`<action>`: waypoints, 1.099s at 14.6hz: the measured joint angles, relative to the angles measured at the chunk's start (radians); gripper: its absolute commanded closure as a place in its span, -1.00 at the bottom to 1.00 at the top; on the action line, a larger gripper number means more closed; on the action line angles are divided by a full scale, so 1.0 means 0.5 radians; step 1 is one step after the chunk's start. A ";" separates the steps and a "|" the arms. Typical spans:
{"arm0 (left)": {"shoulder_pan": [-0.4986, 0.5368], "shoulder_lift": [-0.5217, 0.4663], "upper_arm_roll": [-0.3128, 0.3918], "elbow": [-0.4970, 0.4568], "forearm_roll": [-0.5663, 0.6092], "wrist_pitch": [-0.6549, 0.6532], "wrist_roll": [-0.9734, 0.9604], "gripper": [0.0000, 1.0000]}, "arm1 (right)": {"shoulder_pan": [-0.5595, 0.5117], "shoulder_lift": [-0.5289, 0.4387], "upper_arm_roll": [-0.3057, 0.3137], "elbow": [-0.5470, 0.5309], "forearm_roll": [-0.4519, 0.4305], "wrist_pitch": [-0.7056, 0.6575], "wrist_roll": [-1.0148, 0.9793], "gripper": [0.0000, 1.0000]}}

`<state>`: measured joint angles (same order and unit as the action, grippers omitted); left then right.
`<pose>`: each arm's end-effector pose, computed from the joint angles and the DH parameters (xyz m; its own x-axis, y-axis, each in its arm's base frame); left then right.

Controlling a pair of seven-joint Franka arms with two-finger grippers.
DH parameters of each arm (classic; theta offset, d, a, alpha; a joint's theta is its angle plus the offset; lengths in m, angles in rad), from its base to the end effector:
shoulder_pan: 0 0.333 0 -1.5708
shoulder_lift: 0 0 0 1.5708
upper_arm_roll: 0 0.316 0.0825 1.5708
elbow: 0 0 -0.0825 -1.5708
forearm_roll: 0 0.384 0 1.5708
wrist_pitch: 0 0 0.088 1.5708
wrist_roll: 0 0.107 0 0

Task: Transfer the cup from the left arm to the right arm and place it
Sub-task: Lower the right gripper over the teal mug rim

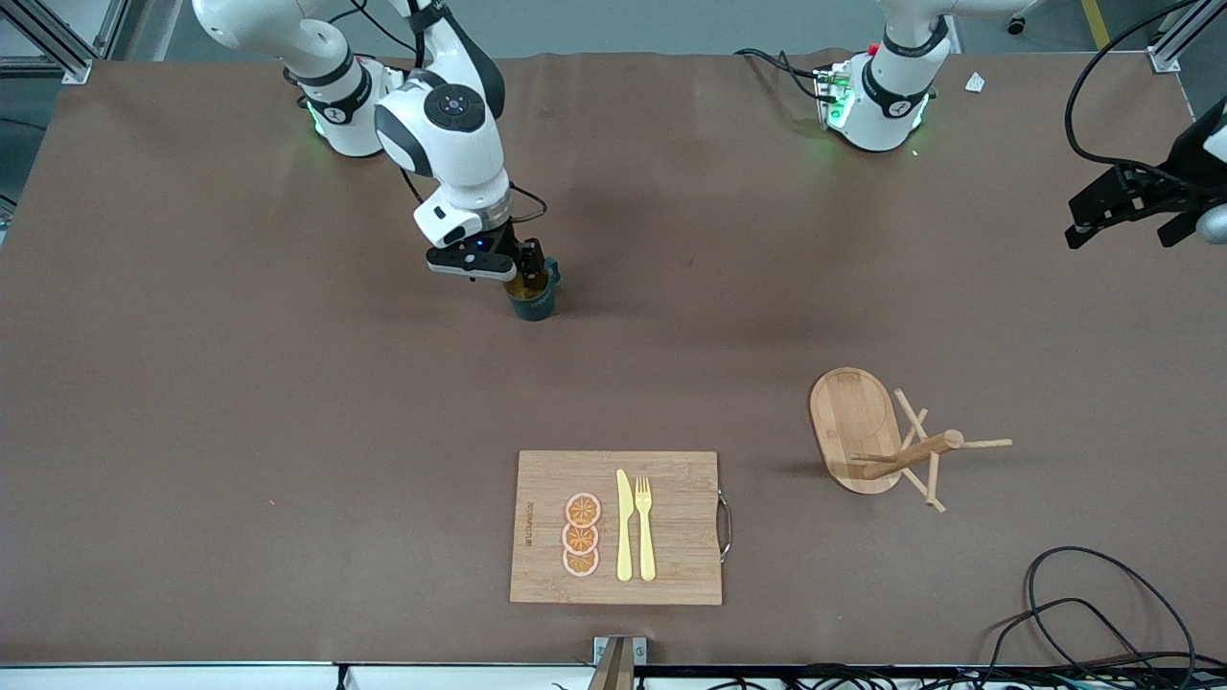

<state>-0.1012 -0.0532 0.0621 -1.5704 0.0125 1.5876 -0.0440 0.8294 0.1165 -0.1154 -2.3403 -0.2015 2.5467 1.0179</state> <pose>0.5396 -0.0188 0.6553 0.9975 0.0049 0.0706 0.0054 -1.0000 -0.0061 0.3933 0.3441 0.2936 0.9775 -0.1377 0.1598 -0.1406 -0.9900 0.0073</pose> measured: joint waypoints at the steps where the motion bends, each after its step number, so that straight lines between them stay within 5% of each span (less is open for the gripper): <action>1: 0.047 0.008 -0.033 0.011 0.000 -0.002 0.001 -1.00 | 0.000 0.023 -0.002 -0.001 -0.001 0.014 0.022 -0.95; 16: 0.146 0.086 -0.129 0.042 -0.001 -0.018 0.003 -1.00 | 0.000 0.237 -0.005 -0.060 -0.034 0.302 0.061 -0.85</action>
<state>-0.0281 -0.0104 -0.0023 -1.5496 0.0120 1.5785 -0.0427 0.8296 0.2348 -0.1179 -2.3703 -0.2184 2.6975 1.0482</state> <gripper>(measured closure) 0.000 0.075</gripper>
